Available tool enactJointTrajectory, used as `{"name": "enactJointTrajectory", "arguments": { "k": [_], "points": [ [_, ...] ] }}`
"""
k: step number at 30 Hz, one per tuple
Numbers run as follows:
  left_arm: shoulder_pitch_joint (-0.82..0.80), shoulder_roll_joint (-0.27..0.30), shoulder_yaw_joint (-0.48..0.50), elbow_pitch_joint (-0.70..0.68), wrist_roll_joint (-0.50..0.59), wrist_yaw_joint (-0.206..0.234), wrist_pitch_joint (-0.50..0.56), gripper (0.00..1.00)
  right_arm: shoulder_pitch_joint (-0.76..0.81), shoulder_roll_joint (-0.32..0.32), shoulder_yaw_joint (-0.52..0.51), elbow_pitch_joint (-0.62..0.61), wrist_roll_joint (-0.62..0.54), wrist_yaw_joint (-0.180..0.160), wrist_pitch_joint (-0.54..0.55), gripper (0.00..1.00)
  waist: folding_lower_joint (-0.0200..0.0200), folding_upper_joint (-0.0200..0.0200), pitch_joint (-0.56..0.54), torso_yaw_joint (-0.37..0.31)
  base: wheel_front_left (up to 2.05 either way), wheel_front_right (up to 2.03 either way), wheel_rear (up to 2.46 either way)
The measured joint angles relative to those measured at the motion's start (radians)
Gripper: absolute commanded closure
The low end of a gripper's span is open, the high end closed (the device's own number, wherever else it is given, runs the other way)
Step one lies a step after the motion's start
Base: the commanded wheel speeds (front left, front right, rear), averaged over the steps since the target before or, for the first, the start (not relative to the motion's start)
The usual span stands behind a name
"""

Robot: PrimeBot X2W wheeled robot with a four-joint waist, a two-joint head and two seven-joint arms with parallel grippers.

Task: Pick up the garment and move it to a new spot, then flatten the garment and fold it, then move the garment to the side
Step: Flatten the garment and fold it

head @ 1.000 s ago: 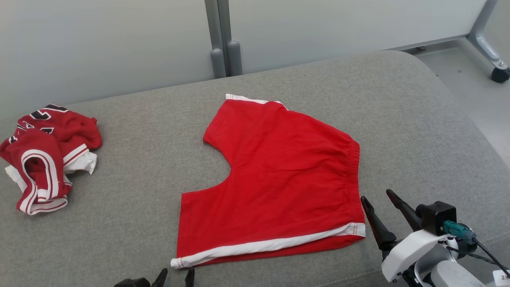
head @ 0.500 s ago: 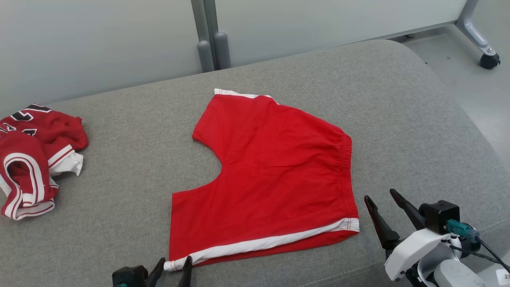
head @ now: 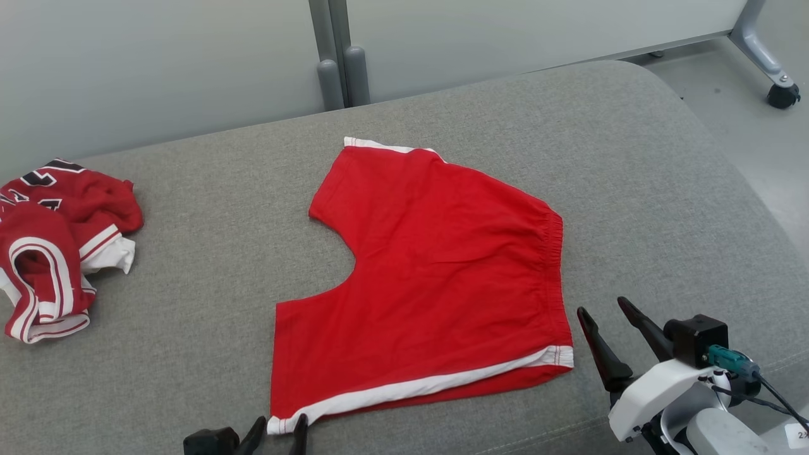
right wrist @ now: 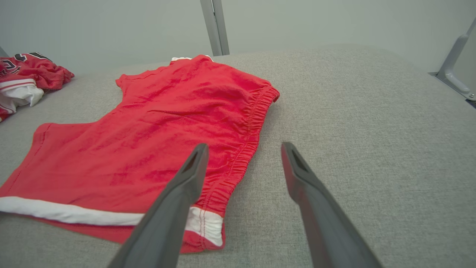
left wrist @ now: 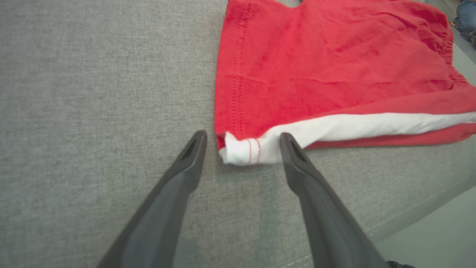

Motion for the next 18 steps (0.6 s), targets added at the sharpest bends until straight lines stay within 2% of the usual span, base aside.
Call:
{"name": "enactJointTrajectory", "arguments": {
  "k": [5, 6, 8, 10, 12, 13, 18],
  "points": [
    [-0.003, -0.004, -0.008, 0.010, 0.000, 0.000, 0.001, 0.00, -0.012, 0.001, 0.000, 0.002, 0.000, 0.000, 0.000, 0.00, 0.0000, 0.0000, 0.001, 0.000, 0.00, 0.00, 0.00],
    [-0.005, -0.005, -0.009, 0.015, -0.001, 0.000, 0.001, 0.03, -0.014, 0.001, 0.000, 0.003, 0.000, 0.000, 0.000, 0.00, 0.0000, 0.0000, 0.001, 0.000, 0.00, 0.00, 0.00],
    [-0.010, -0.006, -0.010, 0.024, -0.006, 0.000, 0.001, 0.22, -0.014, 0.001, 0.000, 0.005, 0.000, 0.000, 0.000, 0.00, 0.0000, 0.0000, 0.001, -0.002, 0.00, 0.00, 0.00],
    [-0.017, -0.007, -0.011, 0.026, -0.007, 0.000, 0.001, 0.57, -0.014, 0.001, 0.000, 0.007, 0.000, 0.000, -0.001, 0.00, 0.0000, 0.0000, 0.000, -0.003, 0.00, 0.00, 0.00],
    [-0.023, -0.008, -0.012, 0.027, -0.007, 0.000, 0.001, 0.80, -0.014, 0.002, 0.000, 0.009, 0.000, 0.001, -0.001, 0.00, 0.0000, 0.0000, 0.000, -0.005, 0.00, 0.00, 0.00],
    [-0.026, -0.008, -0.012, 0.029, -0.007, 0.000, 0.001, 1.00, -0.014, 0.002, -0.001, 0.011, 0.000, 0.004, -0.001, 0.00, 0.0000, 0.0000, -0.001, -0.005, 0.00, 0.00, 0.00],
    [-0.029, -0.012, -0.012, 0.032, -0.007, 0.000, -0.002, 1.00, -0.013, 0.001, 0.004, 0.024, 0.003, 0.021, -0.001, 0.00, 0.0000, 0.0000, -0.003, -0.005, 0.00, 0.00, 0.00]
  ]
}}
